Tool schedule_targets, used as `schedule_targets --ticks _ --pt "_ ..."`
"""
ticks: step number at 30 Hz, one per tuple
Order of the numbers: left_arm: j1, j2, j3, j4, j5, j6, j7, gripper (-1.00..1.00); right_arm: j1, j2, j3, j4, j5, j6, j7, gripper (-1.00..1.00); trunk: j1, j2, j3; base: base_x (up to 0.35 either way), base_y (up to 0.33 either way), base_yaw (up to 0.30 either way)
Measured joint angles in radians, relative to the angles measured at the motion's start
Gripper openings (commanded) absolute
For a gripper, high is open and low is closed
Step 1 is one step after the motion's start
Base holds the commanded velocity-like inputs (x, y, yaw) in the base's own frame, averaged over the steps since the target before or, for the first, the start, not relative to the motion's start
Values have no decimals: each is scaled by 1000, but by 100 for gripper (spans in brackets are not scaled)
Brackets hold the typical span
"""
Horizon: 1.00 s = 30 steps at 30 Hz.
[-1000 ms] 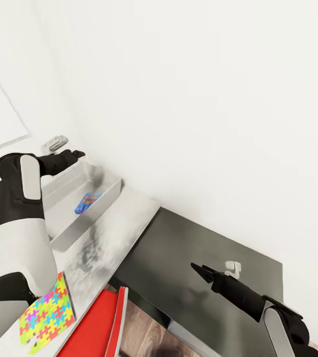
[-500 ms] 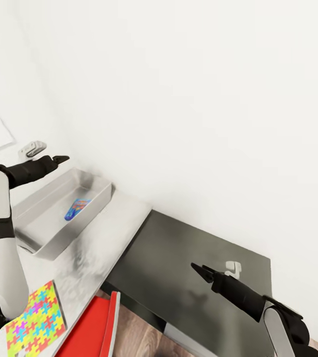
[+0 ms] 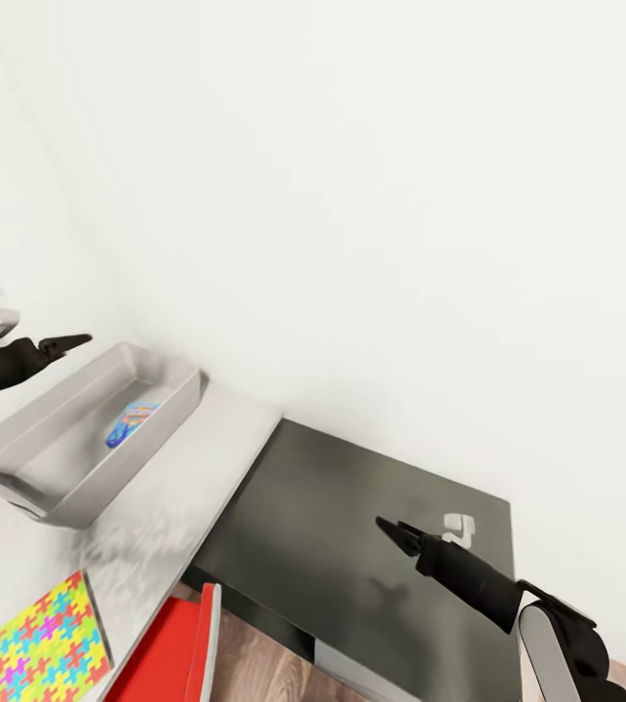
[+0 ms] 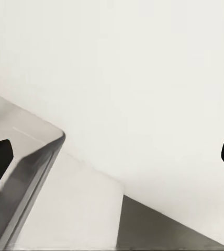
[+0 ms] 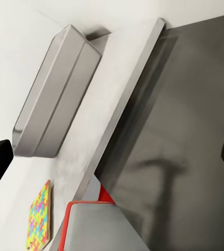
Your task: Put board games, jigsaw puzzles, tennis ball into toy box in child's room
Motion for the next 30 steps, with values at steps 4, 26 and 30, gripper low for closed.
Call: schedule_targets --ticks 4,26,30 --pt "62 54 14 0 10 1 -83 100 0 0 0 0 0 0 -1 100 0 0 6 0 0 -118" --pt "333 139 167 14 -3 2 -405 100 0 1 3 0 0 -2 -4 100 0 0 17 0 0 -18" --pt "344 141 174 14 -18 2 -404 100 0 0 3 0 0 -2 -5 100 0 0 18 0 0 0"
